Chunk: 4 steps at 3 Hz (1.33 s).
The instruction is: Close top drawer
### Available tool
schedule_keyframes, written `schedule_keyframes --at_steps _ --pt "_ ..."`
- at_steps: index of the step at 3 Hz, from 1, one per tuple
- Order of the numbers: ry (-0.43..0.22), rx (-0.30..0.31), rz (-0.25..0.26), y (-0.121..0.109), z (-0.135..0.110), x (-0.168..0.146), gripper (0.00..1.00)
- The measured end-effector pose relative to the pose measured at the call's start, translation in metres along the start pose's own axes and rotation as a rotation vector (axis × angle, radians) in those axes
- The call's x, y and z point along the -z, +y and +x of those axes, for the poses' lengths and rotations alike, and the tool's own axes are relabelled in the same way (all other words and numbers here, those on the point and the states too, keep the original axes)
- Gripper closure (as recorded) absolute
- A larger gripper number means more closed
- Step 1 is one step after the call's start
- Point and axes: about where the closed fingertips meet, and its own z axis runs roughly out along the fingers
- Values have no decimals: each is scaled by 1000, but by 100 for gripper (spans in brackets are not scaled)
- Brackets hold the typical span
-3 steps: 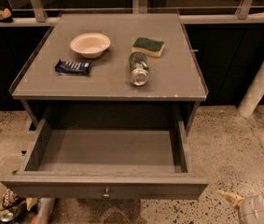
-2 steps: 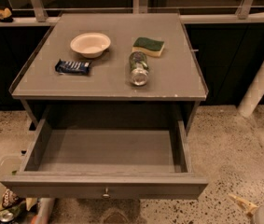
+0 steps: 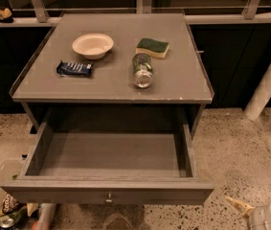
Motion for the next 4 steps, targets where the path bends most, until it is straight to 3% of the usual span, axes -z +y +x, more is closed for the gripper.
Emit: schedule_keyframes --at_steps 2,3,4 --pt "56 231 -138 17 -68 -40 0" --pt "56 231 -138 17 -68 -40 0" --pt "20 213 -164 8 -56 -61 0"
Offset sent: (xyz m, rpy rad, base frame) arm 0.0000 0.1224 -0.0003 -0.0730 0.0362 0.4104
